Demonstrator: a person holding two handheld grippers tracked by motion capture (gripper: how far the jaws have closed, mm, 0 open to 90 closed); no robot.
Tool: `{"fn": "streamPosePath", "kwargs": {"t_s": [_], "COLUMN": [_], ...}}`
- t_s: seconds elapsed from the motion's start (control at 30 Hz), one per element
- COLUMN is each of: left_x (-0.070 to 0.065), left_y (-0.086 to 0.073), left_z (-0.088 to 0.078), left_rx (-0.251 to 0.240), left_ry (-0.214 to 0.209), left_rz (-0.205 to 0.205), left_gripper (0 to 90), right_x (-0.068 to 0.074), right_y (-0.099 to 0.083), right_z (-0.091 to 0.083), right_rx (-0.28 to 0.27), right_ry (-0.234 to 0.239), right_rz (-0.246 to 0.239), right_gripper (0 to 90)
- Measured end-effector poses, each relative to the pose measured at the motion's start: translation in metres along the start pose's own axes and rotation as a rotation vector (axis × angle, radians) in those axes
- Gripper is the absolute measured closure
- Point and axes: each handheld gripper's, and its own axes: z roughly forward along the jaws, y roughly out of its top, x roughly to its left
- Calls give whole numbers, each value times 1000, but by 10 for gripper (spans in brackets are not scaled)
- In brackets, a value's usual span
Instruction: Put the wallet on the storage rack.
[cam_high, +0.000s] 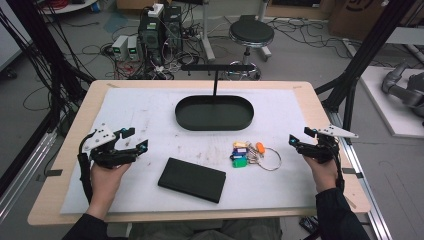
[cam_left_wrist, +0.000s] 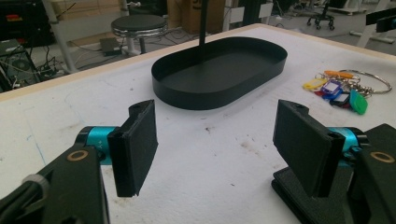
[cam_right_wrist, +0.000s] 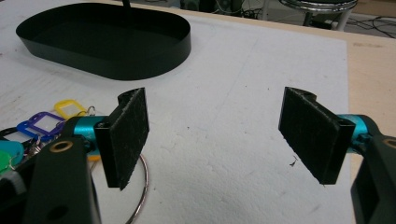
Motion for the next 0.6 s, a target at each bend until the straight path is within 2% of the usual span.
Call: {"fn": "streamPosePath", "kwargs": {"t_s": [0.13, 0.43, 0.6], "left_x": [-2, -20, -32], "left_y": [-1, 6, 10], "left_z": [3, 7, 4], "left_rx": [15, 16, 18], "left_ry": [-7, -46, -72], "left_rz": [6, 59, 60], "left_gripper": [302, 288, 288], "right_x": [-2, -3, -3], "right_y": [-1, -2, -2], "right_z": [1, -2, -3], "right_rx": [0, -3, -6], "right_ry": [-4, -14, -17], "right_rz": [6, 7, 11], "right_gripper": [247, 247, 247]}}
